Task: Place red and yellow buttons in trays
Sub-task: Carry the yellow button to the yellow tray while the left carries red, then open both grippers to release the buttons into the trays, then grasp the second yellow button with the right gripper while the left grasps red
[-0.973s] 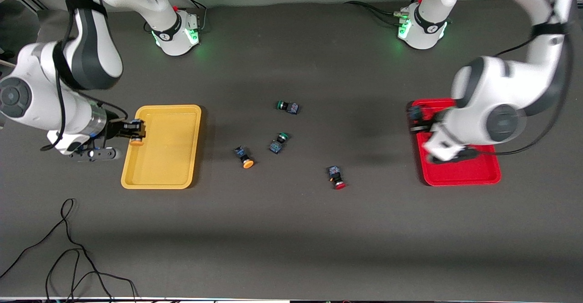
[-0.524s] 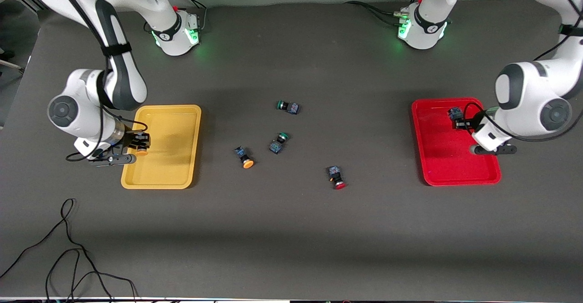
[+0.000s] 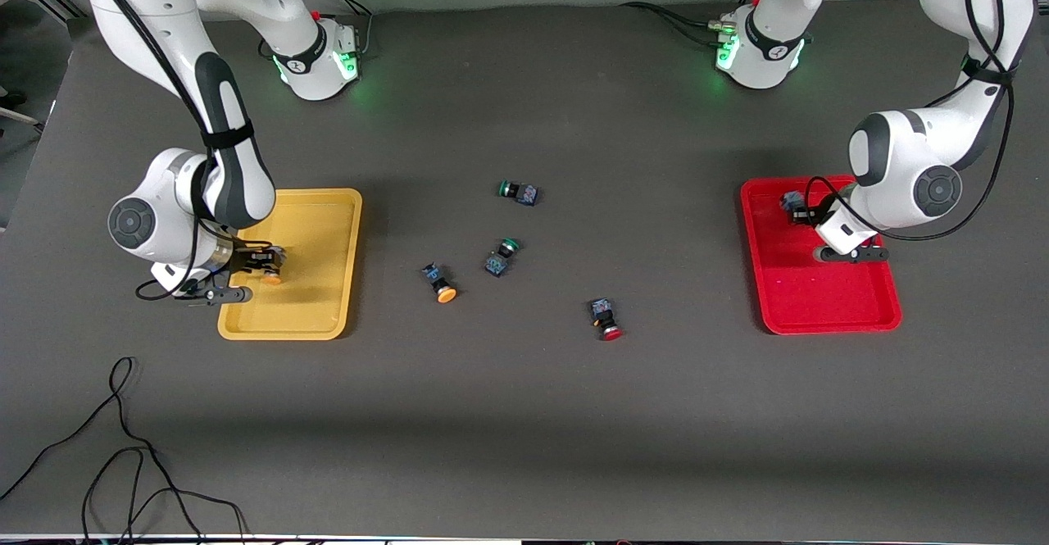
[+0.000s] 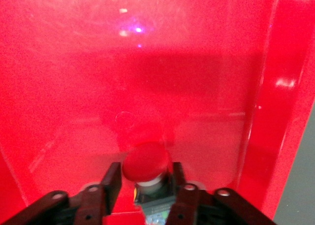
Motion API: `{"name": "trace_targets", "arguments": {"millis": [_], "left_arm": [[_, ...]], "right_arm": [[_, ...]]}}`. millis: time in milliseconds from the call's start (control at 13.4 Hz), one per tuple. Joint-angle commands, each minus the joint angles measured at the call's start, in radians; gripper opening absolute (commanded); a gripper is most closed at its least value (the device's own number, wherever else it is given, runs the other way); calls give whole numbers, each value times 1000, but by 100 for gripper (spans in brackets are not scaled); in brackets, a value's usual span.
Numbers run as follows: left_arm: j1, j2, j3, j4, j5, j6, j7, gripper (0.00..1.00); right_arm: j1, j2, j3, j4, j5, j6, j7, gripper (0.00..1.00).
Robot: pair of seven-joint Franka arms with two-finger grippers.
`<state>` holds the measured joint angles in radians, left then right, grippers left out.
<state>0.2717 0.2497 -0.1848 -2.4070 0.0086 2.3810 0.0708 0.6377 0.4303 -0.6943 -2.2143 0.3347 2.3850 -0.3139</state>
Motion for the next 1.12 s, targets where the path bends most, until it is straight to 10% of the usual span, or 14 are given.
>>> {"name": "trace_targets", "arguments": {"millis": [0, 524, 749, 1048], "left_arm": [[-18, -41, -13, 82, 2, -122, -20, 100], [-349, 220, -30, 838, -70, -620, -489, 100], [-466, 452, -38, 1083, -134, -606, -742, 100], [-594, 601, -36, 1134, -130, -377, -925, 100]], "right_arm": [[5, -10, -7, 94, 33, -123, -22, 100], [124, -151, -31, 416, -126, -562, 261, 100], [220, -179, -27, 429, -120, -553, 413, 100], [359, -125, -22, 456, -1, -431, 507, 100]]}}
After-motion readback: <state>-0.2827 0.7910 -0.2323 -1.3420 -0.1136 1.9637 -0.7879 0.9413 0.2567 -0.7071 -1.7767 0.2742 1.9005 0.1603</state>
